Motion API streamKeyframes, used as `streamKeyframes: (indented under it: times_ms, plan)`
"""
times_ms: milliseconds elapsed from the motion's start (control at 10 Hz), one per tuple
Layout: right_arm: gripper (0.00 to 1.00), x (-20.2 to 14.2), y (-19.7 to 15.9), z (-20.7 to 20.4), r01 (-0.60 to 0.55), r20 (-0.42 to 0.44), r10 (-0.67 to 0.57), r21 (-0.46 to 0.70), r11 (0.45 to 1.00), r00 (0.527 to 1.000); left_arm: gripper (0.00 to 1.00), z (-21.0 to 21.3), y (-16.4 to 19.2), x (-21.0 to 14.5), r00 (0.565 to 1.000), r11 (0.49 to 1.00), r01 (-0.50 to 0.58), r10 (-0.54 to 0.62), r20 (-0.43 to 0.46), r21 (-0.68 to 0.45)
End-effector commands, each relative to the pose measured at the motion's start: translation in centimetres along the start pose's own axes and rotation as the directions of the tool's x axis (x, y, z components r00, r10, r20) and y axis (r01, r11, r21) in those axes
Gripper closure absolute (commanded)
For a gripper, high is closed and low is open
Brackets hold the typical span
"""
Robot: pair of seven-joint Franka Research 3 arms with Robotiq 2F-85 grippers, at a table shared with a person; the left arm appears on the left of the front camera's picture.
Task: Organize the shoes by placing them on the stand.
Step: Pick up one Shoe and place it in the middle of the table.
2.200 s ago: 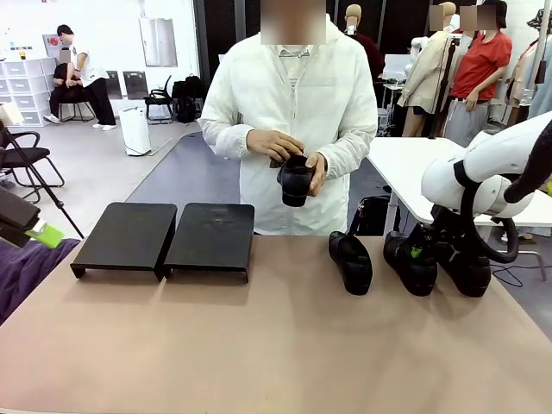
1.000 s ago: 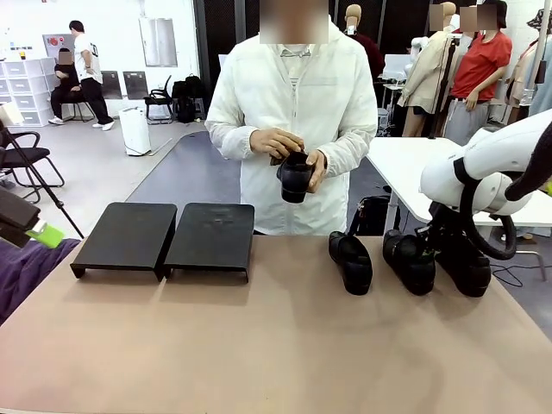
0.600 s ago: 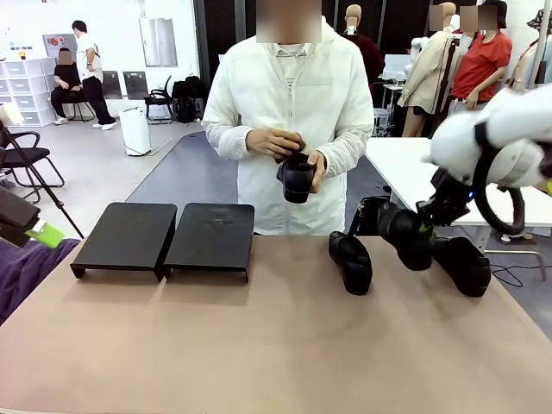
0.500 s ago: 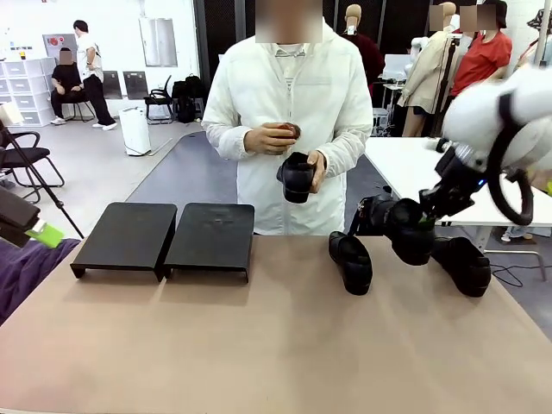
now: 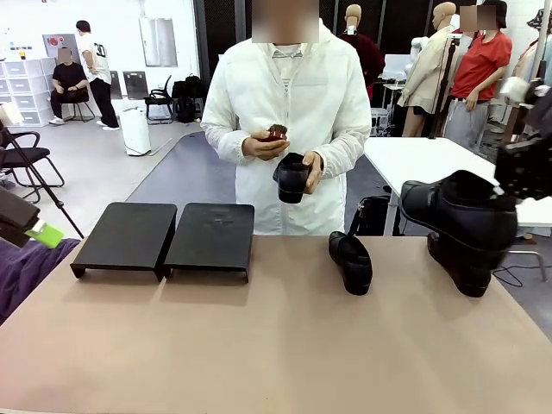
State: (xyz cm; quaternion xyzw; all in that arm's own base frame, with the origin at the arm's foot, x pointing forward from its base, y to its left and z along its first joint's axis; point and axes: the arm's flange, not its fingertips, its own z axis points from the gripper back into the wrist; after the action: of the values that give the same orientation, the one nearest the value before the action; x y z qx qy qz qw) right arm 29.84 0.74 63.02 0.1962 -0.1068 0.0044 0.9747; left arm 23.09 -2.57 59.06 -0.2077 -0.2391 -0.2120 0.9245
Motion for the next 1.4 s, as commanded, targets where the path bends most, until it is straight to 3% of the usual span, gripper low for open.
streamKeyframes:
  times_ms: [0, 100, 200, 500, 600, 800, 900, 1000, 1100, 1300]
  plan:
    - [1.0, -2.4, -1.6, -1.3, 0.146, 0.127, -0.142, -0.025, 0.989, 0.982, 0.0, 0.2, 0.1, 0.0, 1.0, 1.0, 0.008, -0.008, 0.002, -0.02]
    - [1.0, -3.2, -1.8, -1.6, 0.167, 0.18, -0.147, -0.099, 0.981, 0.973, 0.0, 0.2, 0.1, 0.0, 1.0, 1.0, 0.008, -0.008, 0.002, -0.02]
    - [1.0, -1.7, -0.8, 0.2, 0.061, 0.044, -0.061, -0.006, 0.998, 0.997, 0.0, 0.2, 0.1, 0.0, 1.0, 1.0, 0.008, -0.008, 0.002, -0.02]
    - [1.0, -1.7, -0.8, 0.2, 0.061, 0.044, -0.061, -0.006, 0.998, 0.997, 0.0, 0.2, 0.1, 0.0, 1.0, 1.0, 0.008, -0.008, 0.002, -0.02]
    - [1.0, -2.5, -1.3, -1.0, 0.088, 0.06, -0.086, -0.026, 0.996, 0.994, 0.0, 0.2, 0.1, 0.0, 1.0, 1.0, 0.008, -0.008, 0.002, -0.02]
    - [1.0, 0.6, 3.7, -4.3, 0.141, 0.122, -0.125, -0.128, 0.982, 0.985, 0.0, 0.2, 0.1, 0.0, 1.0, 1.0, 0.008, -0.008, 0.002, -0.02]
    - [1.0, 1.5, 4.0, -4.5, 0.16, 0.129, -0.142, -0.141, 0.977, 0.981, 0.0, 0.2, 0.1, 0.0, 1.0, 1.0, 0.008, -0.008, 0.002, -0.02]
    - [1.0, 1.6, 2.0, -3.4, 0.188, 0.092, -0.179, -0.105, 0.977, 0.98, 0.0, 0.2, 0.1, 0.0, 1.0, 1.0, 0.008, -0.008, 0.002, -0.02]
    - [1.0, 1.5, -0.5, -2.0, 0.248, 0.116, -0.238, -0.085, 0.965, 0.964, 0.0, 0.2, 0.1, 0.0, 1.0, 1.0, 0.008, -0.008, 0.002, -0.02]
    - [1.0, -1.3, -9.0, 3.3, 0.337, 0.054, -0.333, -0.067, 0.939, 0.941, 0.0, 0.2, 0.1, 0.0, 1.0, 1.0, 0.008, -0.008, 0.002, -0.02]
